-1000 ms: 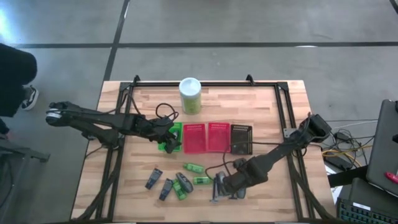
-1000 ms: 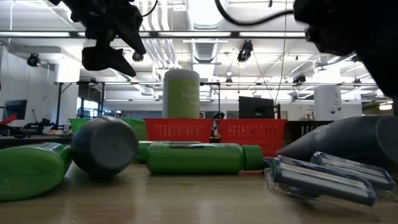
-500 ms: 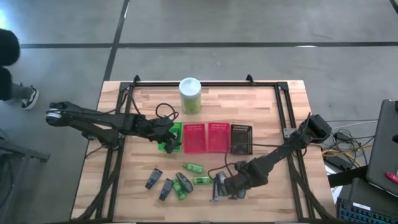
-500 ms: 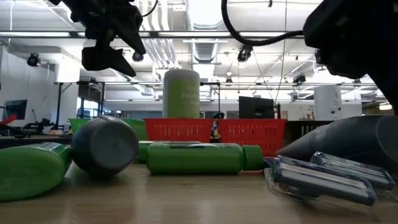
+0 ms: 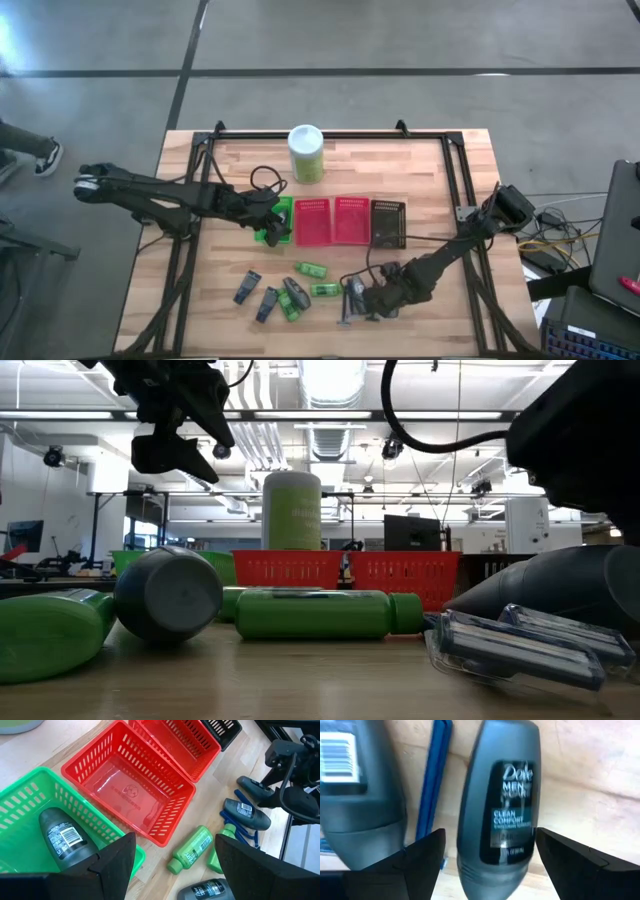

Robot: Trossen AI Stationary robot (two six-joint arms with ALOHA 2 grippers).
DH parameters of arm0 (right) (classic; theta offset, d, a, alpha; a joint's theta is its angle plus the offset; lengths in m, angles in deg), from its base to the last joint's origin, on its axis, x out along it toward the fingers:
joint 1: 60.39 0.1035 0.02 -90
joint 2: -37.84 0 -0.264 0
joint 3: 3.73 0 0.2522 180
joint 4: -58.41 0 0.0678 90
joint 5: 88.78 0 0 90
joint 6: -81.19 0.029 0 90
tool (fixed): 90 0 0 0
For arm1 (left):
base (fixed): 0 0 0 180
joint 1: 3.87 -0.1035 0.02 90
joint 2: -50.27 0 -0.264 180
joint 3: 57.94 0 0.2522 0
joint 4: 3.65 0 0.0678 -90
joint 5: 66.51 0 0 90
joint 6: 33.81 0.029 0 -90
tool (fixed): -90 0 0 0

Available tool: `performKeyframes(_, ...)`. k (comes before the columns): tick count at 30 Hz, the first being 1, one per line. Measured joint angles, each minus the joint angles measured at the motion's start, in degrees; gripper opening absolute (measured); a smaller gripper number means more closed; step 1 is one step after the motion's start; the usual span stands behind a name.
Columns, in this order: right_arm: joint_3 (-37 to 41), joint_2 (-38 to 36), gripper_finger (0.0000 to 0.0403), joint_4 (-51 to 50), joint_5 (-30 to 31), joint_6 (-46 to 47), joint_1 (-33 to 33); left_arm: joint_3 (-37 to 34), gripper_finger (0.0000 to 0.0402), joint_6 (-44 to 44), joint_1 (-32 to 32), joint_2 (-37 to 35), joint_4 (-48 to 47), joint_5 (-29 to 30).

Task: Pick & Place Travel size toiletries
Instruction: Put the black deodorant into the green bin

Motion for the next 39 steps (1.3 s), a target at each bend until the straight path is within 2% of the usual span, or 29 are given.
performKeyframes(10,0.52,1.17,0.0283,2.07,0.36,-1.63,0.11,0.00,0.0278,-0.05,0.00,0.00,0.02,0.02)
performKeyframes(20,0.57,1.22,0.0206,1.90,0.26,-5.96,0.11,0.00,0.0278,-0.11,0.00,0.00,0.02,0.18)
performKeyframes(32,-0.82,1.20,0.0215,1.28,1.53,-11.42,0.09,0.00,0.0278,-0.75,0.00,0.02,0.03,0.26)
performKeyframes(39,-5.33,1.07,0.0205,-2.73,2.33,-17.91,0.07,0.00,0.0278,-1.41,0.00,0.02,0.04,0.27)
